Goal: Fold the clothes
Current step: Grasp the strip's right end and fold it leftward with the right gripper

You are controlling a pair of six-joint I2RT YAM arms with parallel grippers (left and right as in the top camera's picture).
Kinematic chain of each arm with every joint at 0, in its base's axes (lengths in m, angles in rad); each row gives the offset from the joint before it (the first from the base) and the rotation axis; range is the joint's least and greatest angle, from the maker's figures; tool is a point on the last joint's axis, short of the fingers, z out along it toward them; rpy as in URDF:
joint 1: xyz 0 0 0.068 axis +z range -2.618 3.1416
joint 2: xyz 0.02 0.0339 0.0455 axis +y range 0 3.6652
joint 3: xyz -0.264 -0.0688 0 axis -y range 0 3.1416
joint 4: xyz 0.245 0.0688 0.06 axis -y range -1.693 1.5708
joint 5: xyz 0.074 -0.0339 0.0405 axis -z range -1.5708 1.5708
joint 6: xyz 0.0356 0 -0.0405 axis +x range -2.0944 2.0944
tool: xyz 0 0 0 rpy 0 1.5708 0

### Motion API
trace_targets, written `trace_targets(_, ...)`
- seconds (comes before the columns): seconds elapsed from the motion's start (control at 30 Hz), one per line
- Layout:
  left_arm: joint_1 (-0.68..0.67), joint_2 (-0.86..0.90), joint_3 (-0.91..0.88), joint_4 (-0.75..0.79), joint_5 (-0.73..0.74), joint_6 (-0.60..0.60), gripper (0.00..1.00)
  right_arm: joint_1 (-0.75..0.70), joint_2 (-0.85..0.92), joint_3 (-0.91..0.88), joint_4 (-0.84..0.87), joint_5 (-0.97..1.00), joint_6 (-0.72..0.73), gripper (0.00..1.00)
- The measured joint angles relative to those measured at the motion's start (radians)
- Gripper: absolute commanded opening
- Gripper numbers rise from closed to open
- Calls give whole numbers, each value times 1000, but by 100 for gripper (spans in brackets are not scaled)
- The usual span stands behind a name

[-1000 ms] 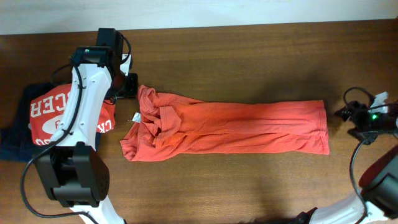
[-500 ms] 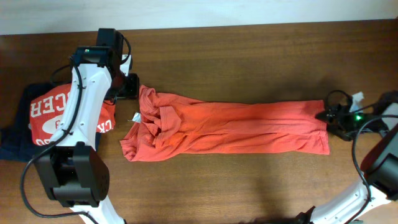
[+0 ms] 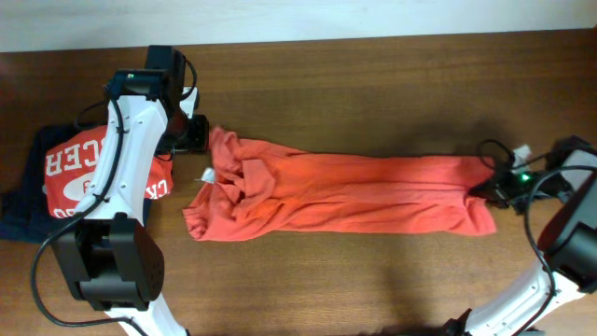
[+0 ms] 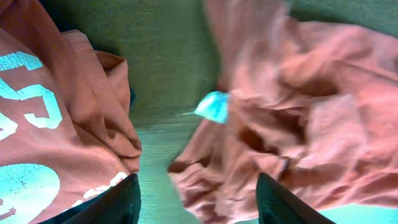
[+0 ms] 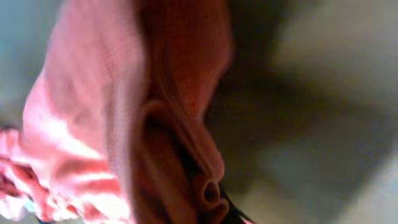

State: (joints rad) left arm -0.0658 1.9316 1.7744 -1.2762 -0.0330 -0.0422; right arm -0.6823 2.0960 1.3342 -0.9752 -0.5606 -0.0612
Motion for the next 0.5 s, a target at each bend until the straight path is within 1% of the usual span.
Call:
trace_targets(0.1, 0, 0, 2, -2, 0, 1, 59, -85, -5, 71, -98, 61, 34, 4)
trace_targets(0.2, 0, 0, 28, -4, 0, 12, 59, -154, -26, 215, -204, 97, 54, 4)
trace_targets(0.27, 0, -1, 71, -4, 0, 18, 59, -167, -66, 321, -262, 118, 61, 4)
trace_targets(0.37, 0, -1, 115, -7, 0, 19, 59, -130, -135, 405, -311, 129, 62, 4)
trace_targets(0.43, 0, -1, 152, -22, 0, 19, 59, -74, -179, 417, -334, 134, 63, 4)
trace_targets(0.5, 0, -2, 198, -32, 0, 19, 60, 16, -203, 418, -358, 154, 63, 4)
